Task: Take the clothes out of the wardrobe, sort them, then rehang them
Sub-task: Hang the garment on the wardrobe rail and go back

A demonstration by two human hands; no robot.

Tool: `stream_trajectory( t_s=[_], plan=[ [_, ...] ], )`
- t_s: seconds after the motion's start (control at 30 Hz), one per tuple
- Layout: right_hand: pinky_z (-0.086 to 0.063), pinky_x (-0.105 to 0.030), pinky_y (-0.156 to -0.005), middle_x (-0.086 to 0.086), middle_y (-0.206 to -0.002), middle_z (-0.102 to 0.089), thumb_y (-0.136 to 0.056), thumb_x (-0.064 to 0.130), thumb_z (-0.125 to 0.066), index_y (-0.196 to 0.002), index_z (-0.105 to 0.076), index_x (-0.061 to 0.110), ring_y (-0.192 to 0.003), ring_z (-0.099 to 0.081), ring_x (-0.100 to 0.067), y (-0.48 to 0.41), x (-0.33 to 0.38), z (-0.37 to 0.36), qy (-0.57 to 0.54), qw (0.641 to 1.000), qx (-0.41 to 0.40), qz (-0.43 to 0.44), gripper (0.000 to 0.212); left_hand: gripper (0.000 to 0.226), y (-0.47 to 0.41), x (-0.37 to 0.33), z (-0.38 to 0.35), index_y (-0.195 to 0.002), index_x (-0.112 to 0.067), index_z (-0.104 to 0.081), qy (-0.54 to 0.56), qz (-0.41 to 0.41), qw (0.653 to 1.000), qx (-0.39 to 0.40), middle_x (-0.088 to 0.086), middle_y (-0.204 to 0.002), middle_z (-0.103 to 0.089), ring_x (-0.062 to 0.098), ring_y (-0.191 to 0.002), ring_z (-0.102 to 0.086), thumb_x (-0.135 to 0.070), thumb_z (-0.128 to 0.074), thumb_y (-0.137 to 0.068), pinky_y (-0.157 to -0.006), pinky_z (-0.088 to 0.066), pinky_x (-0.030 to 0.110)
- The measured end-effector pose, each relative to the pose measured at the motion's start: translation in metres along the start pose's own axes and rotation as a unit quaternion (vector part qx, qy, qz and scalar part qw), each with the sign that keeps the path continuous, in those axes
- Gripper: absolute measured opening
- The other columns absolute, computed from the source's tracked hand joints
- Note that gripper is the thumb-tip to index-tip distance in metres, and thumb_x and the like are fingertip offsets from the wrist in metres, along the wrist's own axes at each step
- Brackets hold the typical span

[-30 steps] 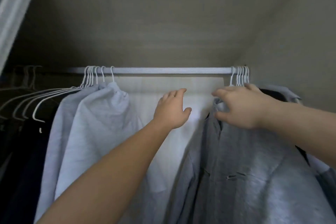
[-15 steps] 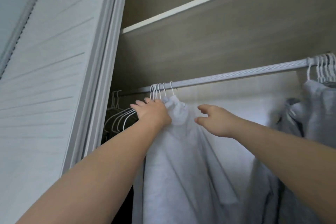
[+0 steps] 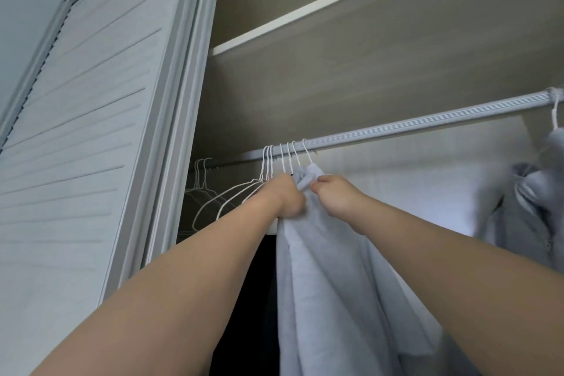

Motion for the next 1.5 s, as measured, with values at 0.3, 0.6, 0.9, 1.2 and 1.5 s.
stream_trajectory(
  t_s=[0.3,0.6,0.9,1.2,1.5],
  plan=[
    [-0.054,-0.038,-0.087,-0.012,-0.097,-0.064,-0.098,0.031,-0.048,-0.098,-0.062,0.014,-0.089,-0.064,-0.026,-0.004,-0.049,0.031,-0.142,0.984,-0.031,-0.101,0.021,0.034,0.004,-0.048,-0.019,-0.075,-0.016,-0.051,0.012,-0.095,0.995,0.01,0.008,-0.098,-0.068,0.025,-0.078,-0.058,-0.043,-0.049,-0.095,-0.059,-0.037,0.028],
    [-0.052,-0.035,-0.068,-0.006,-0.084,-0.043,-0.086,0.057,-0.054,-0.087,-0.047,0.021,-0.06,-0.044,-0.018,-0.008,-0.046,0.022,-0.096,0.991,0.015,-0.089,0.037,0.035,-0.015,0.036,-0.012,-0.118,-0.008,-0.053,0.146,0.133,0.977,0.081,0.019,-0.112,-0.068,0.031,-0.083,-0.074,-0.034,-0.056,-0.096,-0.067,-0.057,0.035],
    [-0.042,-0.032,-0.062,-0.009,-0.077,-0.045,-0.082,0.024,-0.053,-0.092,-0.046,0.019,-0.058,-0.045,-0.022,-0.013,-0.034,0.007,-0.082,0.991,0.008,-0.108,0.013,0.033,-0.026,0.024,-0.02,-0.065,-0.009,-0.044,0.157,0.065,0.983,0.073,0.008,-0.061,-0.046,0.019,-0.048,-0.042,0.001,-0.041,-0.096,-0.042,-0.037,0.021],
    [-0.046,-0.039,-0.076,-0.017,-0.096,-0.058,-0.088,0.011,-0.043,-0.102,-0.054,0.012,-0.084,-0.057,-0.03,-0.013,-0.035,-0.021,-0.096,0.987,0.048,-0.119,0.018,0.046,-0.021,0.031,-0.023,-0.046,-0.013,-0.051,0.275,0.019,0.957,0.086,0.003,-0.04,-0.041,0.015,-0.03,-0.033,-0.001,-0.041,-0.088,-0.043,-0.028,0.018],
    [-0.051,-0.044,-0.098,-0.016,-0.118,-0.066,-0.098,0.03,-0.048,-0.126,-0.056,0.009,-0.105,-0.064,-0.027,-0.007,-0.049,-0.012,-0.13,0.982,0.045,-0.132,0.036,0.038,-0.011,0.047,-0.037,-0.071,-0.017,-0.053,0.372,0.075,0.917,0.121,-0.002,-0.045,-0.04,0.013,-0.036,-0.029,-0.028,-0.036,-0.104,-0.041,-0.026,0.018]
  ],
)
Point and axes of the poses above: each hand's wrist, its own y-axis away from the middle knuckle, its own z-axis out of the back of the hand, x = y × z, the point moved 10 cm from there along -y, towards the middle knuckle
